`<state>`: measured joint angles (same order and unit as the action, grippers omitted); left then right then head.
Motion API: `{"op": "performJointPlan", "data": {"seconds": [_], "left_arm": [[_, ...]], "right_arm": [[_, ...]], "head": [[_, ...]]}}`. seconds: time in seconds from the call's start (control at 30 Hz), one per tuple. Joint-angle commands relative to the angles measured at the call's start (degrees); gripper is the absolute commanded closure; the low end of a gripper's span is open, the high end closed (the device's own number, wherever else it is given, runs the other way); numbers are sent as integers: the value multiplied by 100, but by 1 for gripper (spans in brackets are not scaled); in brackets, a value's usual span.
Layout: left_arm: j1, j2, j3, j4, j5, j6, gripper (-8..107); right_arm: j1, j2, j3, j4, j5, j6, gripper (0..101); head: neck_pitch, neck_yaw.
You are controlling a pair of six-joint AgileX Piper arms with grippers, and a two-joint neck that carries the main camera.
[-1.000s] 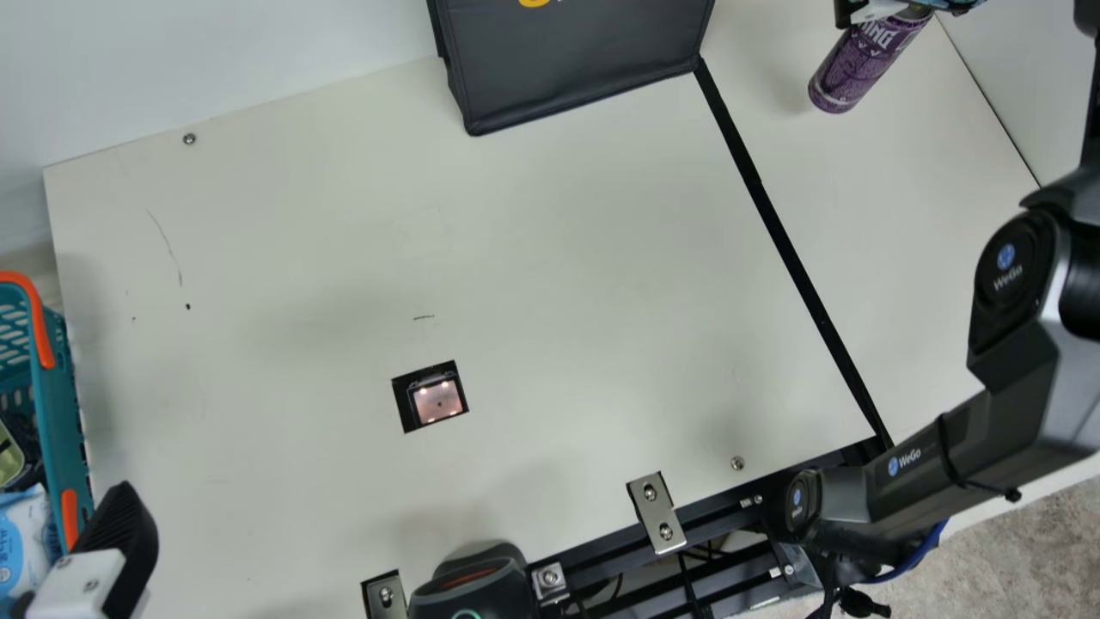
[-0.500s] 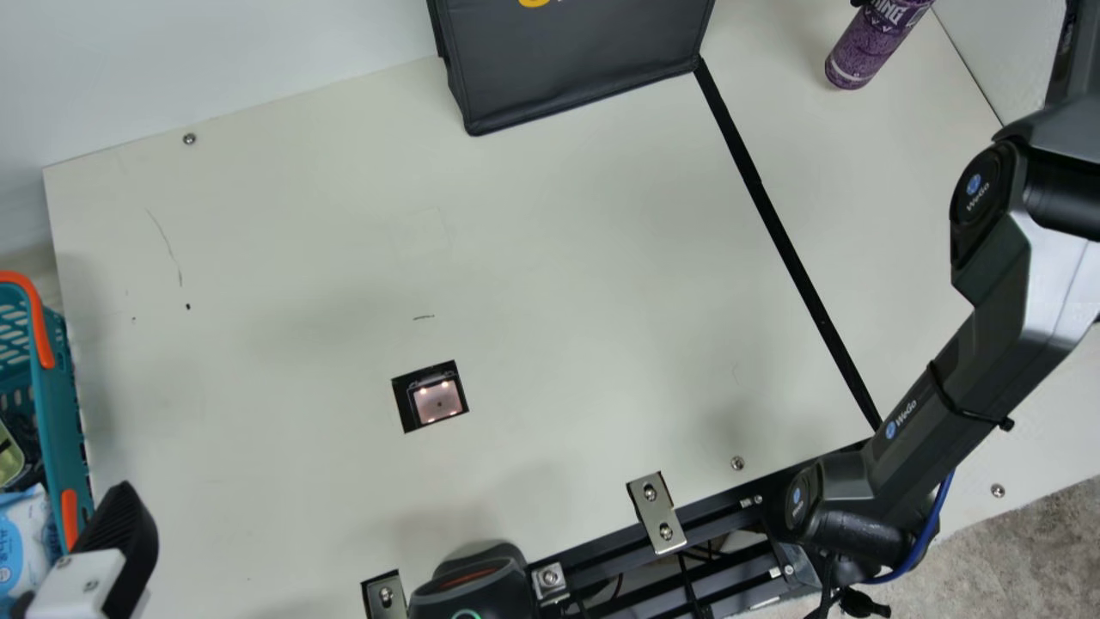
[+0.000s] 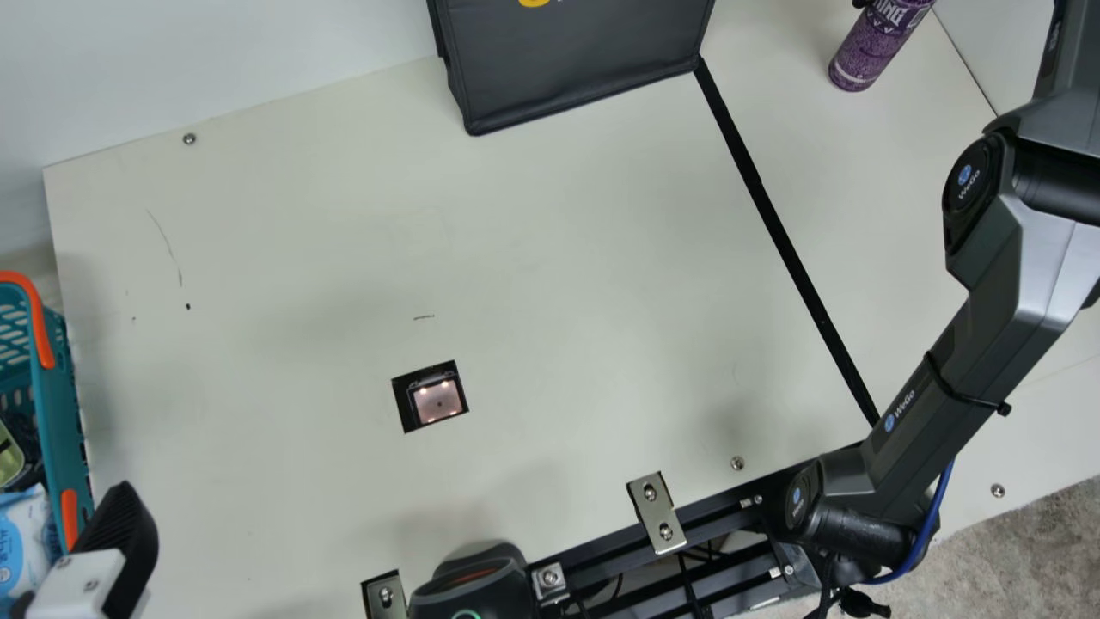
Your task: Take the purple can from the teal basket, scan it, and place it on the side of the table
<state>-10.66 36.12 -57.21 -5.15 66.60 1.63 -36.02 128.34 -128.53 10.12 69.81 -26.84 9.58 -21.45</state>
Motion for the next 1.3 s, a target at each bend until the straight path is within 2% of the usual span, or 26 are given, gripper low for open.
{"op": "performJointPlan", "data": {"seconds": [0.0,0.8,1.27], "left_arm": [[0,0,0,0,0,0,9],[0,0,0,0,0,0,9],[0,0,0,0,0,0,9]], "right_arm": [[8,17,10,-60,9,4,88],[86,-33,-92,-300,9,106,8],[118,-287,-103,-388,9,203,6]], "head": [[-166,-13],[-166,-13],[-166,-13]]}}
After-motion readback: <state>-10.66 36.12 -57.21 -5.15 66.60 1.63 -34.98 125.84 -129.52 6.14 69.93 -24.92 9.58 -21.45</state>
